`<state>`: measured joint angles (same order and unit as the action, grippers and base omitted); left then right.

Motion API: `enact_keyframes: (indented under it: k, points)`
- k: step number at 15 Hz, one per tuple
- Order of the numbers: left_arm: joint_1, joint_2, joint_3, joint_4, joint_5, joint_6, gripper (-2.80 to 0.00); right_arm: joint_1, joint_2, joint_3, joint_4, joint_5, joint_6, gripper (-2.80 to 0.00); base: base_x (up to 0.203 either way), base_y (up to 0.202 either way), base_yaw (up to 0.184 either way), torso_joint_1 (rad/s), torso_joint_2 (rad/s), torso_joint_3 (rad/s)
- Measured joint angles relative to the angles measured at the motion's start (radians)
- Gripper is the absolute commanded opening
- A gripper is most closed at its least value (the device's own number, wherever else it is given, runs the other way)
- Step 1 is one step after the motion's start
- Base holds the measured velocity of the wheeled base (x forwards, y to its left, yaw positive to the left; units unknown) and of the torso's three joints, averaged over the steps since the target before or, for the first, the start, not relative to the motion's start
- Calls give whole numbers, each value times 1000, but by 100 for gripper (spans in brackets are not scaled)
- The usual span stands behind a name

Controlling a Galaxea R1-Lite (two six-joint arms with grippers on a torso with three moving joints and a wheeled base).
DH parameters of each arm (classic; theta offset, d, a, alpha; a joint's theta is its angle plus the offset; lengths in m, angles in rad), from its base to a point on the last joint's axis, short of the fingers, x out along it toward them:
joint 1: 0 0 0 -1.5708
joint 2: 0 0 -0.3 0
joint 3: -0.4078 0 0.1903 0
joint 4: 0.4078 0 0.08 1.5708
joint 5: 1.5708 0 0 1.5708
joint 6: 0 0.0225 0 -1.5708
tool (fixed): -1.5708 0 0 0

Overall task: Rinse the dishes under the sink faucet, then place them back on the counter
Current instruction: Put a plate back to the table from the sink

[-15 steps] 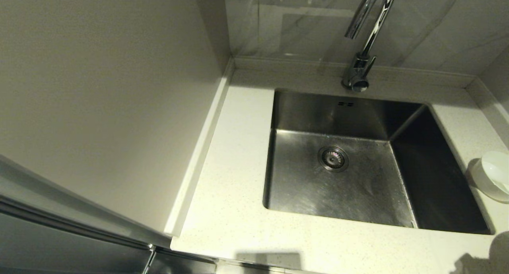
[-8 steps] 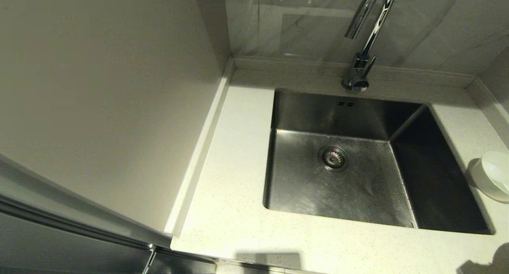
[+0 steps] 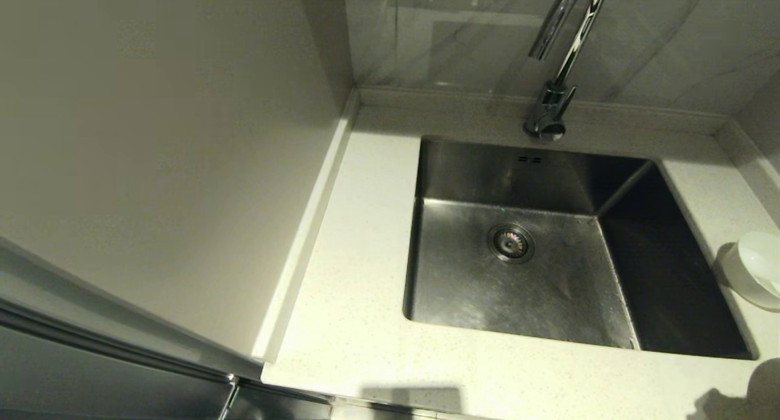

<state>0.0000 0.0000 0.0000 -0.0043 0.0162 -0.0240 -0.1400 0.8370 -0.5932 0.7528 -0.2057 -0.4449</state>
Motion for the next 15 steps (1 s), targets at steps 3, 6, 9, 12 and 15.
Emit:
enact_keyframes:
  k: [3,6,9,12,15]
  points:
    - [0,0,0,0,0,0,-280,0,16,12,1,-1,0,-280,0,0,0,0,0,0]
    - [0,0,0,0,0,0,-280,0,33,19,0,0,0,-280,0,0,0,0,0,0]
    - [0,0,0,0,0,0,-280,0,62,33,-40,-1,0,-280,0,0,0,0,0,0]
    - [0,0,0,0,0,0,-280,0,95,67,-128,-3,-1,-280,0,0,0,0,0,0]
    - [0,0,0,0,1,0,-280,0,112,75,-134,-3,-1,-280,0,0,0,0,0,0]
